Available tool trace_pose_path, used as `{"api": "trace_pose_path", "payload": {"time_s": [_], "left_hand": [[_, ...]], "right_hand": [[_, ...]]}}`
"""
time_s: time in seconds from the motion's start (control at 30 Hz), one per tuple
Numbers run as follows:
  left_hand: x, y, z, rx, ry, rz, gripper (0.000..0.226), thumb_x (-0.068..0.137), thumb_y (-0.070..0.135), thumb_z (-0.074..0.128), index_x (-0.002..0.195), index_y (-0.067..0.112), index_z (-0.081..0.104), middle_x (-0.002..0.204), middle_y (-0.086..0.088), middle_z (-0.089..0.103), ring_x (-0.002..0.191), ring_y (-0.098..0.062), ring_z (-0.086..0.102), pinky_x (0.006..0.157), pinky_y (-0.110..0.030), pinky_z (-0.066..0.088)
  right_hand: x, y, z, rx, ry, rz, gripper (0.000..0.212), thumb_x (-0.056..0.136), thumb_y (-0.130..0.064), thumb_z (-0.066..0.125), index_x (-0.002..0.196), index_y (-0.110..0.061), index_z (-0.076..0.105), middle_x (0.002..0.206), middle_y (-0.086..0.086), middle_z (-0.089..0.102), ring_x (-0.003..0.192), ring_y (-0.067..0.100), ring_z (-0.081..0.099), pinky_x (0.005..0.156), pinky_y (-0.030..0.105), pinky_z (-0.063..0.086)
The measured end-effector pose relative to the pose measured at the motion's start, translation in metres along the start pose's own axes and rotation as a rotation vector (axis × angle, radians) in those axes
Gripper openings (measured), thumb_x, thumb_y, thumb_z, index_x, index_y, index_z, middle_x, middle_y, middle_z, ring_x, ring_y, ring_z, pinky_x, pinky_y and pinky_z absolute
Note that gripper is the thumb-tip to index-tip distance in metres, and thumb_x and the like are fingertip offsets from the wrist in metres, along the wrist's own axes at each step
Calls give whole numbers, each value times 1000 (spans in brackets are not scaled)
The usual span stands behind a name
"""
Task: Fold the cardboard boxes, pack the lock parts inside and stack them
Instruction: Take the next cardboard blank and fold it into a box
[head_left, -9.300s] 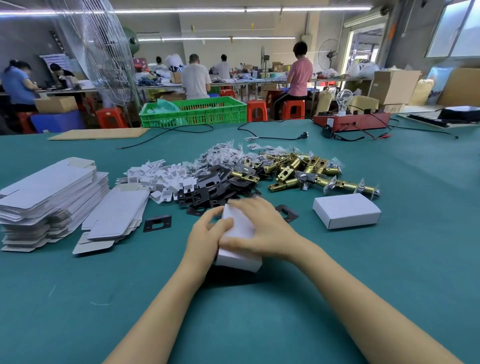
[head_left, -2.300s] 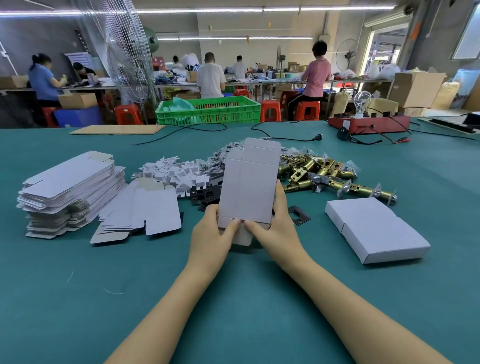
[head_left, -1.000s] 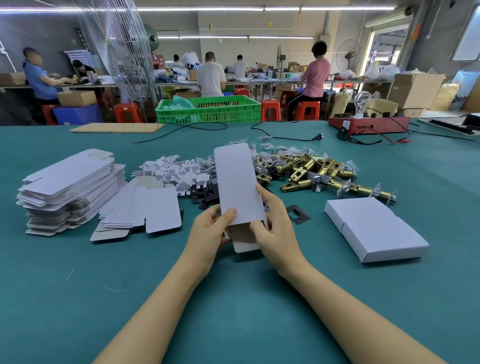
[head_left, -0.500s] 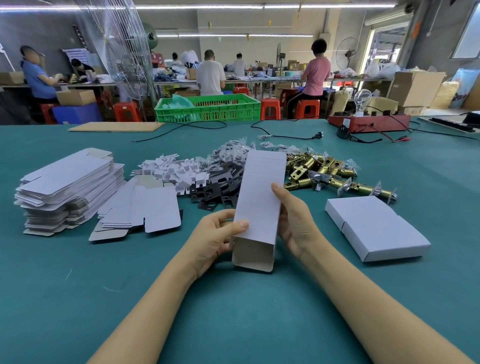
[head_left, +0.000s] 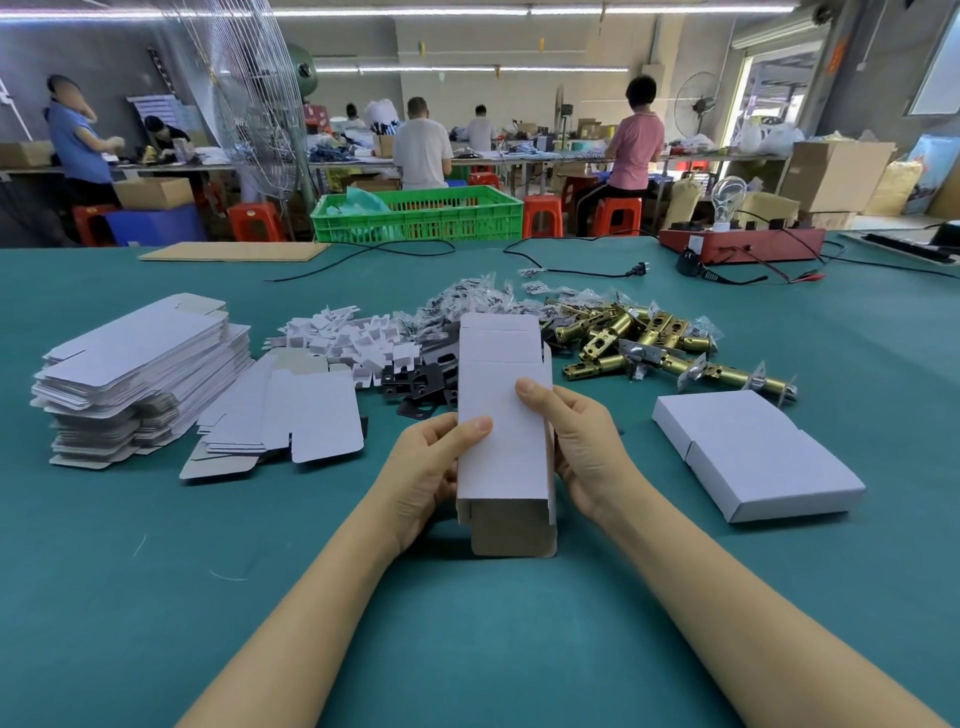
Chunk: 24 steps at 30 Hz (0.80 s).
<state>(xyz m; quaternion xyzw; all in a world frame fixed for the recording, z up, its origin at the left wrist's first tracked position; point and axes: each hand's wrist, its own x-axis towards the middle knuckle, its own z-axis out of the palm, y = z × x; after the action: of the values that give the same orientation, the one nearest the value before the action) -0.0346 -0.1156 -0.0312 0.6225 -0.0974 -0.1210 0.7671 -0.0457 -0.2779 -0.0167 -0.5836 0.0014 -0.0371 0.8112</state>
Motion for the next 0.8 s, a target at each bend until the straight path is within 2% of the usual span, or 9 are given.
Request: {"api": "trace_pose_path", "payload": {"time_s": [0.07, 0.17, 0.27, 0.37, 0.5, 0.63, 0.73, 0.8], "left_hand": [[0, 0, 1, 20, 2, 40, 18, 74, 32, 72, 88, 22, 79, 99, -7, 76, 87, -22, 71, 77, -38, 58], [0, -1, 0, 37, 15, 90, 18, 75, 29, 72, 90, 24, 79, 96, -4, 76, 84, -16, 72, 66, -26, 57], [1, -2, 0, 39, 38, 101, 28, 73, 28, 73, 99, 16, 74, 99, -5, 76, 87, -19, 72, 69, -29, 59], [1, 0, 0, 39, 44, 110, 38, 72, 29, 74, 106, 14, 69, 99, -4, 76, 89, -19, 72, 72, -31, 60], [0, 3, 1, 33, 48, 148, 40, 71, 26, 74, 108, 18, 60, 91, 0, 76, 82, -16, 73, 60, -26, 56], [-1, 5, 1, 29, 37, 171, 42, 72, 25, 74, 111, 22, 58, 94, 0, 76, 85, -19, 73, 63, -29, 58], [-1, 12, 2, 88, 76, 231, 41, 72, 23, 77, 109, 24, 59, 98, 1, 76, 89, -17, 73, 65, -27, 57], [0, 16, 2, 158, 209, 326, 37, 76, 18, 81, 103, 28, 59, 102, 0, 74, 94, -16, 71, 72, -31, 57]], "right_hand": [[-1, -2, 1, -26, -9, -26, 46, 64, -39, 75, 97, -8, 71, 96, 7, 75, 82, 17, 70, 64, 26, 55], [0, -4, 1, -55, -21, -44, 46, 64, -39, 75, 99, -9, 71, 98, 8, 74, 84, 20, 69, 75, 37, 56], [0, -5, 2, -42, -30, -60, 42, 66, -37, 74, 98, -9, 70, 97, 7, 74, 83, 20, 68, 74, 37, 56], [0, -7, 3, -12, -5, -89, 43, 67, -40, 74, 96, -9, 68, 92, 3, 74, 77, 15, 67, 64, 27, 55], [1, -9, 5, -59, 17, -152, 43, 69, -42, 72, 95, -8, 69, 86, -1, 74, 73, 9, 66, 58, 18, 49], [1, -9, 6, -27, 24, -155, 42, 69, -40, 73, 95, -8, 70, 86, -1, 74, 71, 7, 66, 54, 15, 47], [1, -10, 7, -52, 16, -176, 40, 72, -42, 70, 98, -11, 70, 90, -2, 74, 77, 9, 66, 59, 19, 50], [1, -10, 9, -99, 33, -232, 33, 77, -40, 69, 100, -16, 68, 94, -3, 72, 85, 10, 66, 69, 23, 52]]}}
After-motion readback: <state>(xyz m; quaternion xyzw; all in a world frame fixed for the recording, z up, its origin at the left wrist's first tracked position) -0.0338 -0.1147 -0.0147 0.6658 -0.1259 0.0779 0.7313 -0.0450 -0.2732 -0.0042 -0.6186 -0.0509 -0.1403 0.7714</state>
